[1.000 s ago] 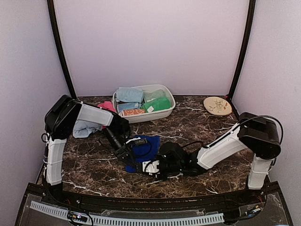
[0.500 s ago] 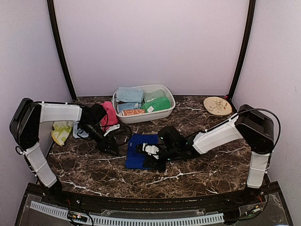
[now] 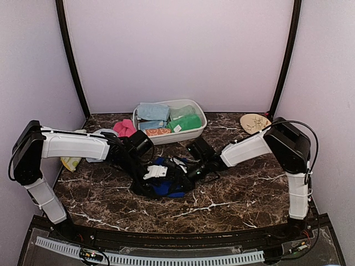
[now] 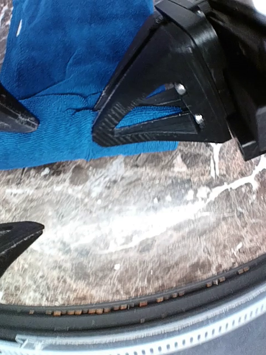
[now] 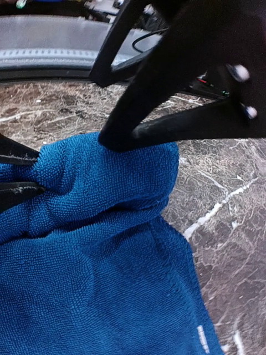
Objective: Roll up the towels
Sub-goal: Roll the towel at the center of the board.
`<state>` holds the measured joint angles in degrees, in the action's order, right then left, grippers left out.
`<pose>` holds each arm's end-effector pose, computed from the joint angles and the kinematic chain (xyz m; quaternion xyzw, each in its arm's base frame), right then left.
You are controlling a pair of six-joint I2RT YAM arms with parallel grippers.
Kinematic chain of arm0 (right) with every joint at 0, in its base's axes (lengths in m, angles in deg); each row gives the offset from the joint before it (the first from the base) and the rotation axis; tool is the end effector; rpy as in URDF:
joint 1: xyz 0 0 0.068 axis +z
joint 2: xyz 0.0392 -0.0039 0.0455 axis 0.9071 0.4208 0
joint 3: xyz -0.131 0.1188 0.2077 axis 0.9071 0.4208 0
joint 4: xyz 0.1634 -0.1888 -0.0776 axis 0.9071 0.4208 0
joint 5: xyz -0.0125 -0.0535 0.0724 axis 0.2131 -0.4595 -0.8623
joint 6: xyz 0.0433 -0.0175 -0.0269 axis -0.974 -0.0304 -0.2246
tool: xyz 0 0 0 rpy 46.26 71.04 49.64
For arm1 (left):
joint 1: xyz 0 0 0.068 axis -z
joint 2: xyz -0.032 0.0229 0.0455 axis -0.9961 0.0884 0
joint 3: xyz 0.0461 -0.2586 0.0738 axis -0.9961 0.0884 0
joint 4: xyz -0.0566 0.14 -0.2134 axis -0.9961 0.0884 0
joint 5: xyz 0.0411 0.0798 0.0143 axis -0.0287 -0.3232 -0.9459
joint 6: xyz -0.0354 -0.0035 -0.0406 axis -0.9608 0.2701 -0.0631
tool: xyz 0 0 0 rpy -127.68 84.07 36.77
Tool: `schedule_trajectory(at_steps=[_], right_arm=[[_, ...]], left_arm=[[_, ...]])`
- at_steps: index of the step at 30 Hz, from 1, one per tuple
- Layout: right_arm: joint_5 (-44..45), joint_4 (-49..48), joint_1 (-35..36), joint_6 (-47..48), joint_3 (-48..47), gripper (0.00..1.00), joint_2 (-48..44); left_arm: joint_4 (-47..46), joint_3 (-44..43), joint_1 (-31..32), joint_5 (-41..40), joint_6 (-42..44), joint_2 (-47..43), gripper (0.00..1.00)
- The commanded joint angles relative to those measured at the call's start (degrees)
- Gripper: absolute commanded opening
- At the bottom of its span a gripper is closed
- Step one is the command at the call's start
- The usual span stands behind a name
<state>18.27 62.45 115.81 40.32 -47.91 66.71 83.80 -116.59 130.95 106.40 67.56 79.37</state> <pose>0.2408 0.3342 0.1177 -0.4802 0.7359 0.4625 0.1183 0.2142 -0.2458 0.1916 0.7084 0.6335 -0.2364 0.2023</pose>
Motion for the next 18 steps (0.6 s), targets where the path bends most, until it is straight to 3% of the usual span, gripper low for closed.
schedule_trajectory(at_steps=[1, 5, 9, 14, 18], right_arm=[[-3.0, 5.6, -1.6, -8.6, 1.1, 0.01, 3.4], [-5.2, 3.7, -2.1, -11.4, 1.1, 0.01, 3.6], [-7.0, 1.6, -2.7, -14.6, 1.3, 0.02, 4.1], [-8.8, -2.2, -3.0, -17.7, 3.0, 0.06, 4.1], [-8.8, -10.4, -4.0, -23.8, 7.5, 0.16, 2.1]], left_arm=[[-4.9, 1.3, 2.1, -6.1, -0.3, 1.2, 0.57], [-8.5, 2.5, 3.1, -9.7, -0.3, 2.7, 0.55], [-10.4, 3.6, 3.1, -13.8, 0.3, 4.3, 0.44], [-12.9, 5.2, 2.6, -15.9, -0.8, 5.5, 0.20], [-10.3, 4.0, 0.2, -11.8, -2.5, 7.4, 0.05]])
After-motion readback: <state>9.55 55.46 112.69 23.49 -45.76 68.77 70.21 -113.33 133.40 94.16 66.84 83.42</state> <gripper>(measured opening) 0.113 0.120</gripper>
